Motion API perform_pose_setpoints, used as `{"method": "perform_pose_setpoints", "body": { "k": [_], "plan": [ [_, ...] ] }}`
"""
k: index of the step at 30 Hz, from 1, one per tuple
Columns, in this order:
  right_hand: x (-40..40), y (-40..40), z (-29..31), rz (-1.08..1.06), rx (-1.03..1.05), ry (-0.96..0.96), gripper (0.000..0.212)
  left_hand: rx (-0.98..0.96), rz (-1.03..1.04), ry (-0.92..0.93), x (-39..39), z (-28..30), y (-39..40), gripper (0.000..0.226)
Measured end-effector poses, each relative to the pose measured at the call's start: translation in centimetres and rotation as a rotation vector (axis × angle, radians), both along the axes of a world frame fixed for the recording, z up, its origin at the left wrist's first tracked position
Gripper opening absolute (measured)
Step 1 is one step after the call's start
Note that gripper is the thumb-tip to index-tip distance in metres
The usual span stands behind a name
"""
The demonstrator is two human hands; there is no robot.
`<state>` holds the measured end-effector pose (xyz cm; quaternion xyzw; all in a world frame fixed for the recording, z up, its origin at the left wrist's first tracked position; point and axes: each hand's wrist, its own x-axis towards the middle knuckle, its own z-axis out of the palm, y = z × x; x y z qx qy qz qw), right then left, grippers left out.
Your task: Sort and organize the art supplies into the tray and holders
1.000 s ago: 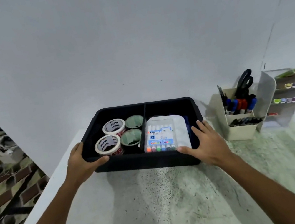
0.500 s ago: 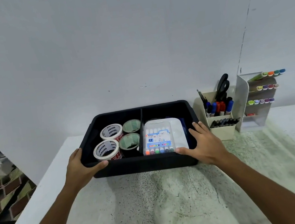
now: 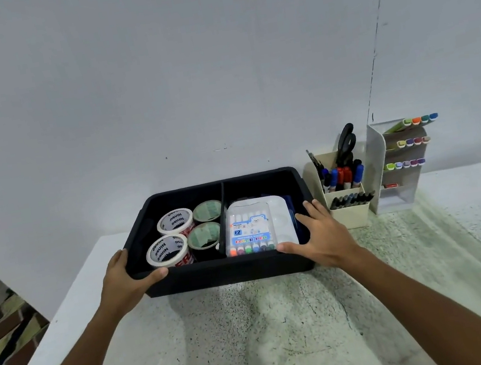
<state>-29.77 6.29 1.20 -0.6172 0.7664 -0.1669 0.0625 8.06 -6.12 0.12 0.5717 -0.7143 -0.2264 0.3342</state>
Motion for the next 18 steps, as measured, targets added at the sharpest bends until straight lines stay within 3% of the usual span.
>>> {"method": "perform_pose_setpoints", "body": {
  "k": [9, 16, 18],
  "plan": [
    [0.1, 0.5, 0.2, 0.018, -0.012, -0.026, 0.127, -0.003, 0.066, -0.058, 0.4, -1.0, 0.0, 0.099],
    [-1.9, 4.8, -2.1, 0.166, -0.092, -0.166, 0.072, -0.069, 0.358, -0.013, -3.0, -2.6, 6.9, 0.088],
    [-3.5, 7.4, -2.7, 0.217, -0.104, -0.344, 0.066, -0.132, 0.395, 0.085, -4.7, -3.5, 10.4, 0.084]
  ]
}}
